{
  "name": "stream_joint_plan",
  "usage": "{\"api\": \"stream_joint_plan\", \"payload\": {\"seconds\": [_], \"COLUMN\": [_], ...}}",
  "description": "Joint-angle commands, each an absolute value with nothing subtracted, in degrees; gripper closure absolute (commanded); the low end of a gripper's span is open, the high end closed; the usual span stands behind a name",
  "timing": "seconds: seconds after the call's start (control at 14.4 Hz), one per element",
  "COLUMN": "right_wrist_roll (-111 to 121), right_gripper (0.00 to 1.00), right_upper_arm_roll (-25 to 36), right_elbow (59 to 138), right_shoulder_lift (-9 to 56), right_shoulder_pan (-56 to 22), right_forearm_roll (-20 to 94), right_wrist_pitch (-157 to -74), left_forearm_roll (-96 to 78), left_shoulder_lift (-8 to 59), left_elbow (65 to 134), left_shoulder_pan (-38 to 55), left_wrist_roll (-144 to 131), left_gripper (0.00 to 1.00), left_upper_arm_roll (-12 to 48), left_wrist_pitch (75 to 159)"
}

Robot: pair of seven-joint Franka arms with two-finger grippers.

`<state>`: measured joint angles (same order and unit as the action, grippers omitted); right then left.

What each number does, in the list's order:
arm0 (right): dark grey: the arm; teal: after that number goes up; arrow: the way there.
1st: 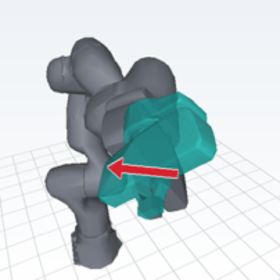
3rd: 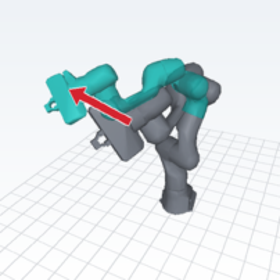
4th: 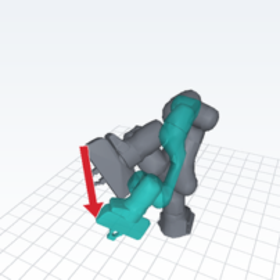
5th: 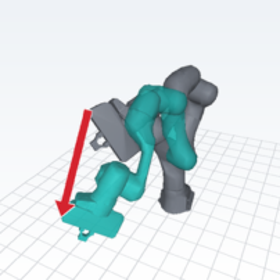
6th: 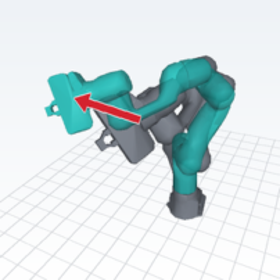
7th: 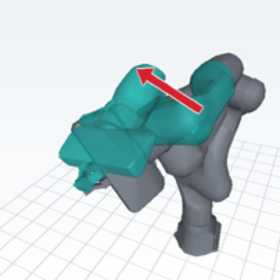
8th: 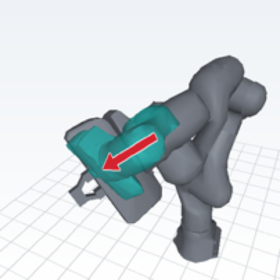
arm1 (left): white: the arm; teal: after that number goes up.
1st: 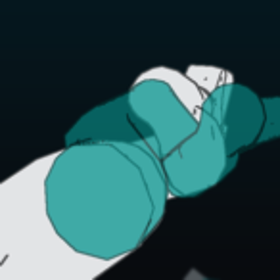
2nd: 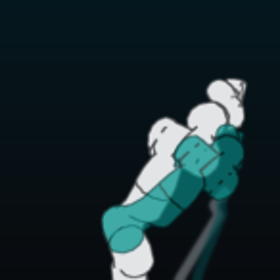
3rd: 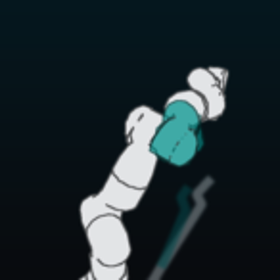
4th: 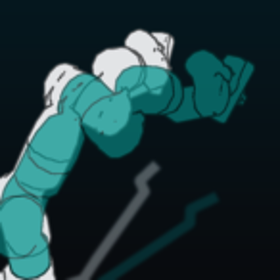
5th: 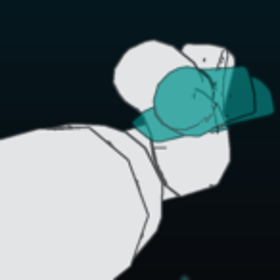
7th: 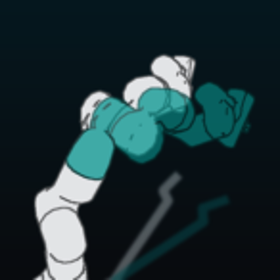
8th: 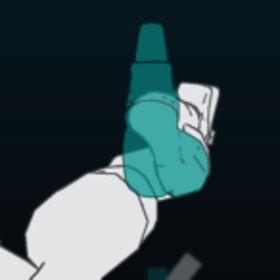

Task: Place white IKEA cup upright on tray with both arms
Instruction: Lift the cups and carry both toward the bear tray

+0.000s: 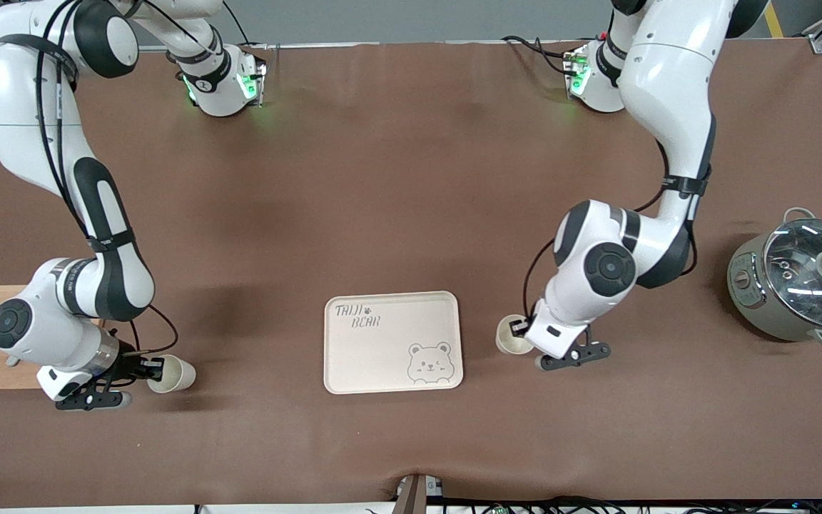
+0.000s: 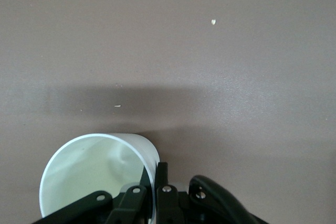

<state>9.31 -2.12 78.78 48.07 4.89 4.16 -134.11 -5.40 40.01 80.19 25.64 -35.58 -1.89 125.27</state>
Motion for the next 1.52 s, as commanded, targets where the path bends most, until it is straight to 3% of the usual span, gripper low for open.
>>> {"api": "stream_joint_plan", "payload": {"seconds": [0.0, 0.21, 0.55, 1.25, 1.39, 1.46], "right_wrist_roll": [9.4, 9.1, 6.0, -16.8, -22.0, -24.8], "right_gripper": [1.00, 1.00, 1.00, 1.00, 1.00, 1.00], "right_upper_arm_roll": [-2.2, -2.4, -2.4, -2.5, -2.5, -2.4], "right_elbow": [78.0, 77.3, 69.5, 68.8, 68.9, 68.9], "right_shoulder_lift": [48.6, 48.0, 48.1, 46.7, 46.0, 45.7], "right_shoulder_pan": [4.6, 4.3, 3.3, -4.4, -7.2, -8.6], "right_forearm_roll": [4.1, 4.3, 4.7, 9.9, 9.8, 9.8], "right_wrist_pitch": [-133.4, -128.9, -118.2, -114.5, -114.6, -114.6], "left_forearm_roll": [-5.3, -5.4, -5.5, -5.4, -5.2, -4.8], "left_shoulder_lift": [40.7, 42.7, 46.4, 49.1, 49.1, 49.1], "left_elbow": [78.8, 76.1, 72.6, 72.6, 72.7, 72.8], "left_shoulder_pan": [29.4, 31.3, 34.4, 37.3, 37.3, 37.3], "left_wrist_roll": [-42.5, -45.1, -51.8, -54.3, -54.2, -54.1], "left_gripper": [1.00, 1.00, 1.00, 1.00, 0.90, 0.79], "left_upper_arm_roll": [-2.8, -2.8, -2.8, -3.4, -3.4, -3.4], "left_wrist_pitch": [123.8, 123.8, 124.3, 125.1, 125.1, 125.1]}}
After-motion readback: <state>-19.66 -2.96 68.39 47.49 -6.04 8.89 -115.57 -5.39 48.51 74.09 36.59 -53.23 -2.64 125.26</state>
